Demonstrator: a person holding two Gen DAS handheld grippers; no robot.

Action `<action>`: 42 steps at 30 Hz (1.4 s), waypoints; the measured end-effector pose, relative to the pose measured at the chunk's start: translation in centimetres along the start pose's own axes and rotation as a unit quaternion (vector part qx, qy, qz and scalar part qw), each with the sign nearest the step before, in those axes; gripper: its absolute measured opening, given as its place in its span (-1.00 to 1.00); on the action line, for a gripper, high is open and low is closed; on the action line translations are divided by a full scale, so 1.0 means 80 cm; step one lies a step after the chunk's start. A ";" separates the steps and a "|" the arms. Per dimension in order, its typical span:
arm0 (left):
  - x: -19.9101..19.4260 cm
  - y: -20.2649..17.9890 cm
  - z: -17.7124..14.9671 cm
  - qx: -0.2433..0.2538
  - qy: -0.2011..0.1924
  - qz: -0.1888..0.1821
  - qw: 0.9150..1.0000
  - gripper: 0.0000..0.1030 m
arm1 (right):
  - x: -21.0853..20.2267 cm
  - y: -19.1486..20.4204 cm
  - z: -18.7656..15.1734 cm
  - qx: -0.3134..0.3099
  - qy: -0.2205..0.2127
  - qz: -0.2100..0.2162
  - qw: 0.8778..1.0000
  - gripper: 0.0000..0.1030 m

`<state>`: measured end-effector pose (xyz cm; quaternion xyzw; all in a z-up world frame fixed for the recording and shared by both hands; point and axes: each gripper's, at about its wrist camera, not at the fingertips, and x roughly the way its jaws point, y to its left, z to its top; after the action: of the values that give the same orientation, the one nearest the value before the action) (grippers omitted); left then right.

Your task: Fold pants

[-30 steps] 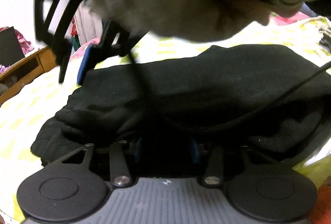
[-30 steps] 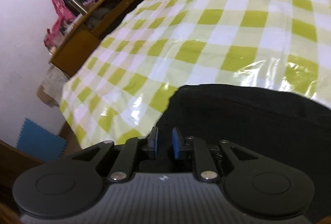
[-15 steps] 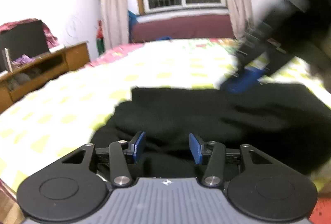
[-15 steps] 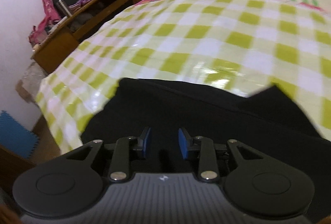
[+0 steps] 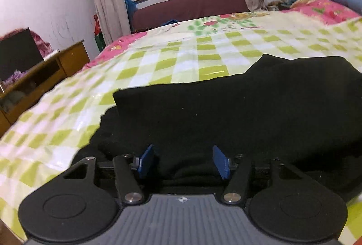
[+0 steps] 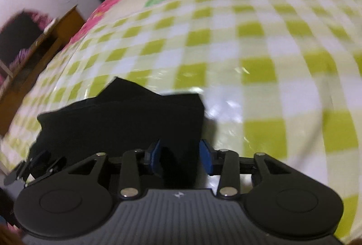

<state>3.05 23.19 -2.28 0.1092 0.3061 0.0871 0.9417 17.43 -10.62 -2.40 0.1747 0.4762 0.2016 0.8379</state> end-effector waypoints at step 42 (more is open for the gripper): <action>-0.052 -0.295 0.071 0.238 -0.035 -0.208 0.948 0.35 | -0.070 -0.221 -0.029 0.203 -0.014 0.158 0.966 -0.66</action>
<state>5.41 -1.29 -1.55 0.2671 0.3007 -0.1897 0.8957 15.88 -28.39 -8.03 0.4168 0.4616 0.2282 0.7491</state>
